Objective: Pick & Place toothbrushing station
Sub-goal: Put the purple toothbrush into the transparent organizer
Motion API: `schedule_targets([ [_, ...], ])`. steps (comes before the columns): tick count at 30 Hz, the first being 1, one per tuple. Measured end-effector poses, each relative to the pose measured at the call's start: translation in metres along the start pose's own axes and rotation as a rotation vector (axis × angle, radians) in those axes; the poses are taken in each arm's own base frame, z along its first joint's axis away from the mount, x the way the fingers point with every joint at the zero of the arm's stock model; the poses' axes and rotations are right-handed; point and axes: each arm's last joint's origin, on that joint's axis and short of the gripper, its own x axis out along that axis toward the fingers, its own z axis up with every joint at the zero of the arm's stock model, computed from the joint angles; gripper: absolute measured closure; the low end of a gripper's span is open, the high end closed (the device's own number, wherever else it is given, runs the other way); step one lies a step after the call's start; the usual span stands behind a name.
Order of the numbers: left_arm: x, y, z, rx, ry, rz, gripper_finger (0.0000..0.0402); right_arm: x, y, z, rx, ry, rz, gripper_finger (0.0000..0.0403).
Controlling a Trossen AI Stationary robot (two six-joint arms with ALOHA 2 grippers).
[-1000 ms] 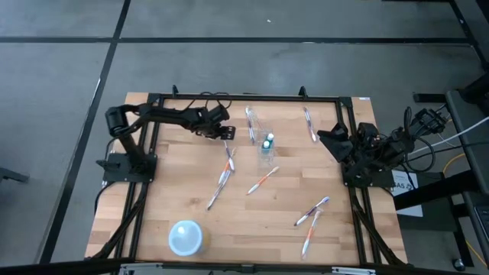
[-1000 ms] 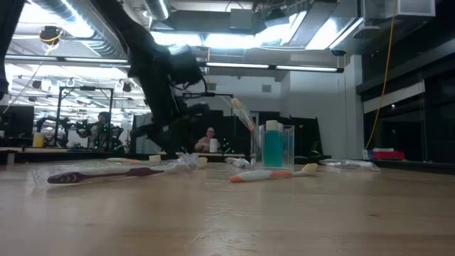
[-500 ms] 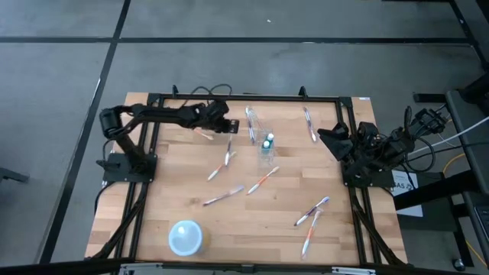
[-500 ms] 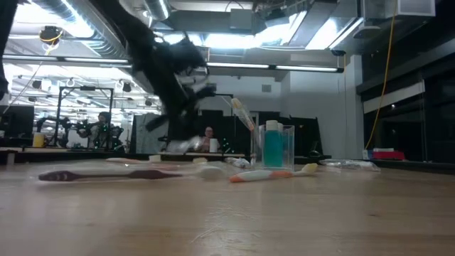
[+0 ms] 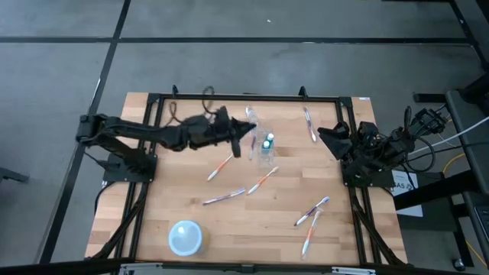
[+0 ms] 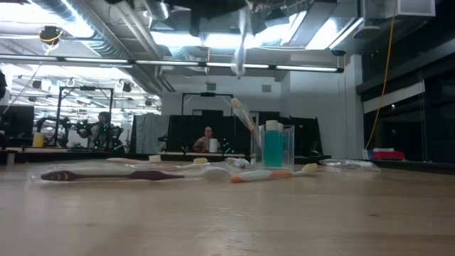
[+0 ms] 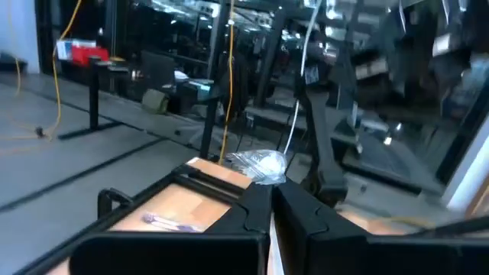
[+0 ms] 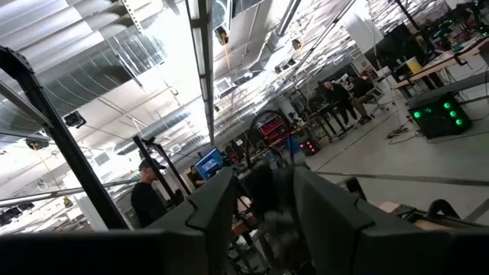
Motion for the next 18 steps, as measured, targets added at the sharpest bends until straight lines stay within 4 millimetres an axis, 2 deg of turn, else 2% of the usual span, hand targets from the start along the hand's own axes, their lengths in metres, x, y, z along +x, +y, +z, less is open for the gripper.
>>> schedule_targets([
  [3,0.015,-0.001,-0.028,0.034,0.07,0.015,0.0399,0.0,0.0,0.0,-0.001,0.0,0.0,0.0261],
  [7,0.036,-0.002,-0.053,0.035,0.004,-0.021,0.0399,0.0,0.0,0.0,0.025,0.0,0.0,0.0261],
  [10,0.052,-0.004,-0.058,0.036,-0.013,-0.037,0.0399,0.0,0.0,0.0,0.057,-0.002,-0.007,0.0261],
  [15,0.073,-0.014,-0.051,0.128,-0.04,-0.092,0.0399,0.0,0.0,0.0,0.089,-0.001,-0.003,0.0261],
  [18,0.082,-0.017,-0.059,0.183,0.006,-0.114,0.0399,0.0,0.0,-0.001,0.089,0.001,0.001,0.0261],
])
